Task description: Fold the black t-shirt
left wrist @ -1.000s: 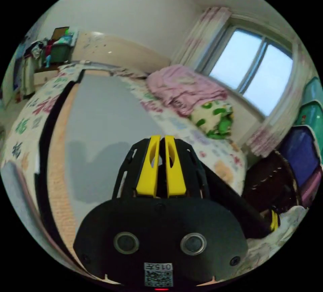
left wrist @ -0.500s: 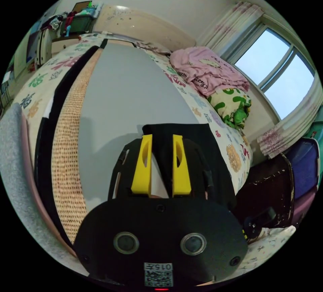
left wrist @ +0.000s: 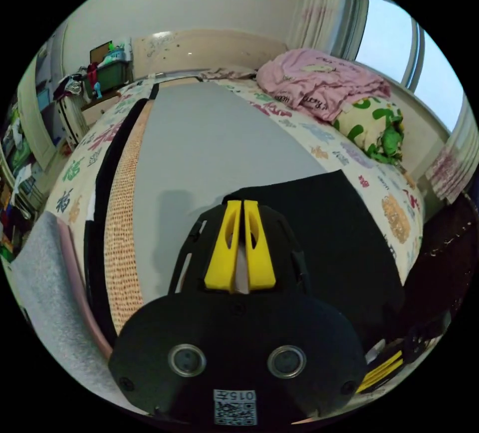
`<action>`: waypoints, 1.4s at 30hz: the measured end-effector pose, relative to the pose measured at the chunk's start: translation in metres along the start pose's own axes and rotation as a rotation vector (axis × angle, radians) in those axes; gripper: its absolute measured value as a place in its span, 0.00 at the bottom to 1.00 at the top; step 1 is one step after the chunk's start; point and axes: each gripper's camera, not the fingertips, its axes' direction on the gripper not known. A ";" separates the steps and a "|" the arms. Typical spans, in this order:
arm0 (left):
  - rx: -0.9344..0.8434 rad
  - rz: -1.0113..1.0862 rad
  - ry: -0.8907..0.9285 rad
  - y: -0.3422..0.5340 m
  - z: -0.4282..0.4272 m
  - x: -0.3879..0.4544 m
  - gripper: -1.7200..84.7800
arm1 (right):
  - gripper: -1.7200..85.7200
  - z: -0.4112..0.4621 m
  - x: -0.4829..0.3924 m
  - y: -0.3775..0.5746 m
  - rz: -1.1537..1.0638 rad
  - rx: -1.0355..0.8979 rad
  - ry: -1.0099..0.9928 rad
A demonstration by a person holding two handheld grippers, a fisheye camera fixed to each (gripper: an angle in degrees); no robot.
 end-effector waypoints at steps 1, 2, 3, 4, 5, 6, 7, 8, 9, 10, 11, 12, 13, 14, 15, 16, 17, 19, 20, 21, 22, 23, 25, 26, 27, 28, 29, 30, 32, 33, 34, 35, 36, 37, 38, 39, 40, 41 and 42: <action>-0.015 0.011 -0.014 0.000 0.007 0.004 0.02 | 0.07 0.008 0.014 -0.001 0.014 -0.023 -0.010; -0.025 0.024 -0.028 0.000 0.016 0.012 0.03 | 0.09 0.006 0.021 -0.001 -0.016 -0.021 -0.039; -0.029 0.019 -0.024 -0.001 0.021 0.015 0.03 | 0.10 0.003 0.023 -0.001 -0.041 -0.016 -0.053; -0.034 0.017 -0.018 -0.002 0.023 0.016 0.03 | 0.10 -0.007 0.028 -0.001 -0.099 -0.020 -0.089; -0.037 0.011 -0.001 -0.001 0.026 0.016 0.04 | 0.10 -0.020 0.036 -0.002 -0.150 -0.041 -0.173; -0.030 -0.002 0.026 0.002 0.028 0.013 0.04 | 0.11 -0.030 0.041 -0.003 -0.171 -0.041 -0.216; -0.027 -0.013 0.044 0.004 0.029 0.011 0.05 | 0.12 -0.059 0.057 -0.005 -0.186 0.009 -0.247; -0.022 -0.046 0.079 0.009 0.031 0.005 0.06 | 0.13 -0.100 0.081 -0.003 -0.180 0.131 -0.199; -0.010 -0.075 0.135 0.016 0.032 -0.002 0.08 | 0.13 -0.122 0.096 -0.002 -0.164 0.199 -0.160; -0.003 -0.091 0.170 0.021 0.033 -0.006 0.09 | 0.14 -0.166 0.133 0.000 -0.099 0.323 -0.070; 0.006 -0.128 0.246 0.030 0.037 -0.014 0.11 | 0.14 -0.204 0.175 0.001 -0.014 0.414 0.035; 0.006 -0.158 0.320 0.038 0.045 -0.020 0.13 | 0.14 -0.219 0.197 0.002 0.027 0.443 0.089; 0.005 -0.171 0.350 0.042 0.049 -0.023 0.14 | 0.15 -0.243 0.242 0.002 0.115 0.471 0.179; -0.002 -0.198 0.391 0.049 0.060 -0.025 0.15 | 0.16 -0.258 0.289 0.001 0.212 0.472 0.227; -0.016 -0.209 0.408 0.054 0.072 -0.024 0.16 | 0.16 -0.262 0.311 0.000 0.254 0.471 0.231; -0.023 -0.210 0.410 0.056 0.078 -0.023 0.16 | 0.17 -0.266 0.353 -0.003 0.319 0.455 0.224; -0.038 -0.213 0.414 0.060 0.090 -0.019 0.17 | 0.17 -0.264 0.388 -0.007 0.369 0.421 0.237; -0.070 -0.230 0.448 0.064 0.110 -0.012 0.18 | 0.18 -0.252 0.430 -0.015 0.423 0.359 0.292; -0.058 -0.241 0.478 0.066 0.118 -0.007 0.19 | 0.19 -0.242 0.454 -0.020 0.446 0.319 0.292; -0.064 -0.250 0.497 0.067 0.126 -0.003 0.20 | 0.19 -0.237 0.464 -0.022 0.450 0.302 0.281; -0.068 -0.250 0.498 0.067 0.129 0.000 0.20 | 0.20 -0.227 0.485 -0.025 0.462 0.276 0.256; -0.077 -0.249 0.493 0.067 0.134 0.006 0.20 | 0.20 -0.218 0.503 -0.028 0.466 0.251 0.246; -0.087 -0.256 0.493 0.069 0.141 0.014 0.19 | 0.19 -0.208 0.527 -0.029 0.468 0.225 0.253; -0.090 -0.266 0.498 0.073 0.146 0.018 0.18 | 0.19 -0.204 0.541 -0.025 0.466 0.226 0.251; -0.090 -0.273 0.501 0.077 0.150 0.022 0.18 | 0.18 -0.204 0.547 -0.023 0.466 0.233 0.244; -0.089 -0.279 0.499 0.080 0.153 0.024 0.17 | 0.17 -0.204 0.560 -0.014 0.471 0.254 0.222; -0.086 -0.293 0.493 0.086 0.157 0.028 0.16 | 0.16 -0.205 0.573 -0.003 0.478 0.275 0.197; -0.079 -0.297 0.493 0.093 0.162 0.032 0.15 | 0.15 -0.205 0.578 0.003 0.483 0.288 0.186; -0.071 -0.318 0.498 0.103 0.169 0.039 0.13 | 0.10 -0.206 0.599 0.030 0.485 0.330 0.129; -0.071 -0.330 0.507 0.109 0.173 0.044 0.12 | 0.10 -0.206 0.604 0.036 0.485 0.340 0.118; -0.072 -0.331 0.509 0.112 0.175 0.047 0.12 | 0.09 -0.206 0.612 0.048 0.486 0.358 0.098; -0.070 -0.331 0.510 0.119 0.178 0.053 0.11 | 0.08 -0.206 0.618 0.060 0.473 0.377 0.077; -0.067 -0.331 0.511 0.127 0.180 0.059 0.10 | 0.07 -0.206 0.620 0.065 0.473 0.379 0.079; -0.063 -0.328 0.511 0.131 0.180 0.062 0.10 | 0.07 -0.204 0.623 0.074 0.468 0.383 0.088; -0.048 -0.312 0.502 0.140 0.178 0.069 0.09 | 0.07 -0.202 0.625 0.083 0.461 0.381 0.099; -0.020 -0.287 0.485 0.150 0.171 0.077 0.08 | 0.07 -0.201 0.626 0.088 0.458 0.382 0.104; 0.000 -0.273 0.475 0.156 0.166 0.081 0.08 | 0.06 -0.199 0.628 0.098 0.451 0.385 0.105; 0.047 -0.247 0.458 0.169 0.152 0.091 0.07 | 0.06 -0.198 0.629 0.110 0.440 0.398 0.098; 0.099 -0.228 0.455 0.184 0.136 0.100 0.07 | 0.06 -0.198 0.628 0.116 0.432 0.408 0.093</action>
